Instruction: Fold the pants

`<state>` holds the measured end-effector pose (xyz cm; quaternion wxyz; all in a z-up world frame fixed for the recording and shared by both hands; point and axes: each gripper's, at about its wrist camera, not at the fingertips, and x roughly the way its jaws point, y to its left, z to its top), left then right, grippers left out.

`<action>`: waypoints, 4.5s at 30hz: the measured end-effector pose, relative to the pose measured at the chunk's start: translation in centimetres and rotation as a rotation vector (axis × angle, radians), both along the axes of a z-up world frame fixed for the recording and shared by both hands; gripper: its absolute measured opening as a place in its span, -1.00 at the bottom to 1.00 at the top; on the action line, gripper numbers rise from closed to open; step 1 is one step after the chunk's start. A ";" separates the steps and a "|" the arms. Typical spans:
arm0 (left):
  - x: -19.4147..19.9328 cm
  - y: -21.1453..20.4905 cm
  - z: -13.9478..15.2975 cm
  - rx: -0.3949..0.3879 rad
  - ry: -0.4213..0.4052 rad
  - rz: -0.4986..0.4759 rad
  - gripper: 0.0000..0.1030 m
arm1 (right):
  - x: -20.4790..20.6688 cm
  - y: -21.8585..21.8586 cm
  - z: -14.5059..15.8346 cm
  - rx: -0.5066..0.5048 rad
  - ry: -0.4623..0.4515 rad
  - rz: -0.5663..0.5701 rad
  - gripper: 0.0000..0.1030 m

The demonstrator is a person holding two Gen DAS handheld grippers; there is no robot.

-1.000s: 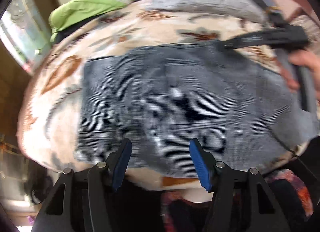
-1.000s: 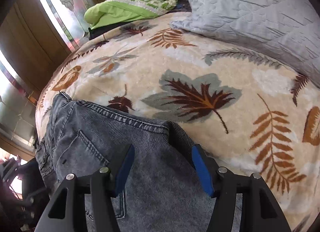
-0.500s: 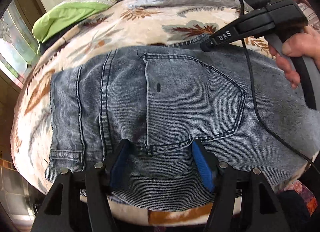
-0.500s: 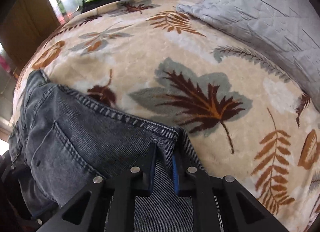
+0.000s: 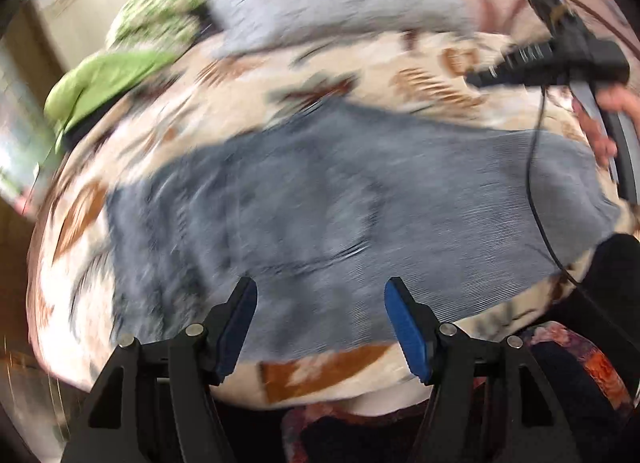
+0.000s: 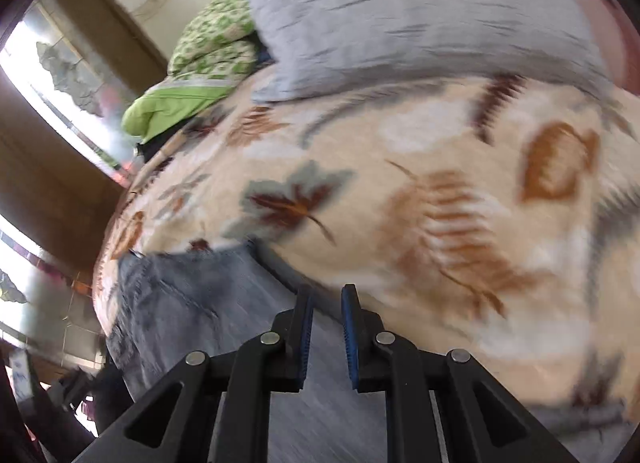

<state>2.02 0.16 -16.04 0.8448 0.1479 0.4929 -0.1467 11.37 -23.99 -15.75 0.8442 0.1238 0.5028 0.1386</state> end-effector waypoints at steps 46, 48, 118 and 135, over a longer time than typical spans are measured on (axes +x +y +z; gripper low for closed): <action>5.3 -10.5 -7.6 0.063 0.195 -0.021 0.93 | -21.3 -17.0 -5.9 0.151 0.131 -0.496 -0.60; 5.2 -10.5 -7.5 0.078 0.204 -0.037 0.93 | -22.1 -16.8 -5.9 0.153 0.101 -0.505 -0.61; 8.7 -15.0 -7.3 0.042 0.235 -0.062 0.94 | -28.1 -17.9 -4.5 0.534 -0.272 -0.800 -0.58; 9.3 0.4 -0.1 -0.045 0.039 0.158 0.94 | -16.7 0.5 -2.0 0.441 -0.096 -0.277 -0.44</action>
